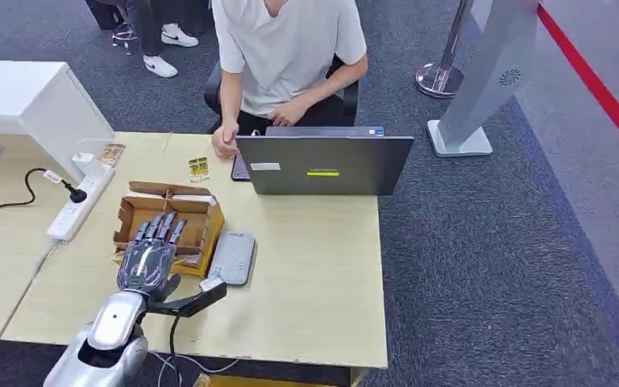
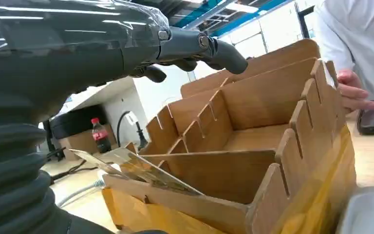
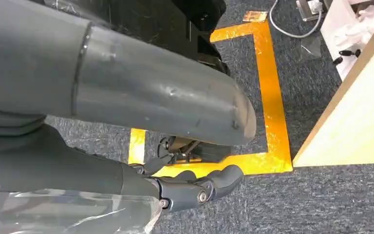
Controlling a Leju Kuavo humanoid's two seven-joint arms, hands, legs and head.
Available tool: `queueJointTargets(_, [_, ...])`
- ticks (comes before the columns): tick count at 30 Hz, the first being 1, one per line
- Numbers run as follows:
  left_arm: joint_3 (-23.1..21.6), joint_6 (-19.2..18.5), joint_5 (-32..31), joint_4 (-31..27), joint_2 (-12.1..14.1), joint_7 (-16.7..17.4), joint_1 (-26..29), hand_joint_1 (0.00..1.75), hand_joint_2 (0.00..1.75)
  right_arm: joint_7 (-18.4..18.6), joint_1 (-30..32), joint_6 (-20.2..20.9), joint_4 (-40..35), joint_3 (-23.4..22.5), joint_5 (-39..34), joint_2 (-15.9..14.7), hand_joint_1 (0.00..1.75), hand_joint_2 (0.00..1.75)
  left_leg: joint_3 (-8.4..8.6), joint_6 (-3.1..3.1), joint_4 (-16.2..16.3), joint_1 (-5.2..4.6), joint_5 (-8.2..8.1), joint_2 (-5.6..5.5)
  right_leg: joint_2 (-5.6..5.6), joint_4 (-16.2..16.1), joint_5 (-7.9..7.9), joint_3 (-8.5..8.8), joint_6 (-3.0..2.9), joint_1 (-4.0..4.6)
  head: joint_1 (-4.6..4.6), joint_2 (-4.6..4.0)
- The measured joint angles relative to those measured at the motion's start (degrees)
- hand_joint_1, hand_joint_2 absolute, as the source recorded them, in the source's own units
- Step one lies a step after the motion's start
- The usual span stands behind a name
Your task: Pass the card to the sensor for recognition and then transmit it.
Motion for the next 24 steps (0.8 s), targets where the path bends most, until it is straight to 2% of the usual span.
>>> queueJointTargets(9, [0.09,1.14,-2.45,-2.89,-0.44,1.16,1.29,0.00,1.75,-0.04,0.15,-0.39,0.00,-0.46,0.13,0.00,0.00,0.00,0.00,0.00,0.00,0.00,0.00,-0.01,-0.01,0.00,0.00,0.00,0.00,0.00,0.02,0.00])
queueJointTargets(24, [0.68,0.90,-3.80,-3.13,-1.07,2.97,1.29,0.00,1.75,0.02,0.16,-2.38,0.00,-0.50,2.25,0.00,0.00,0.00,0.00,0.00,0.00,0.00,0.00,-0.01,0.00,0.00,0.01,0.00,-0.01,0.00,0.00,0.00])
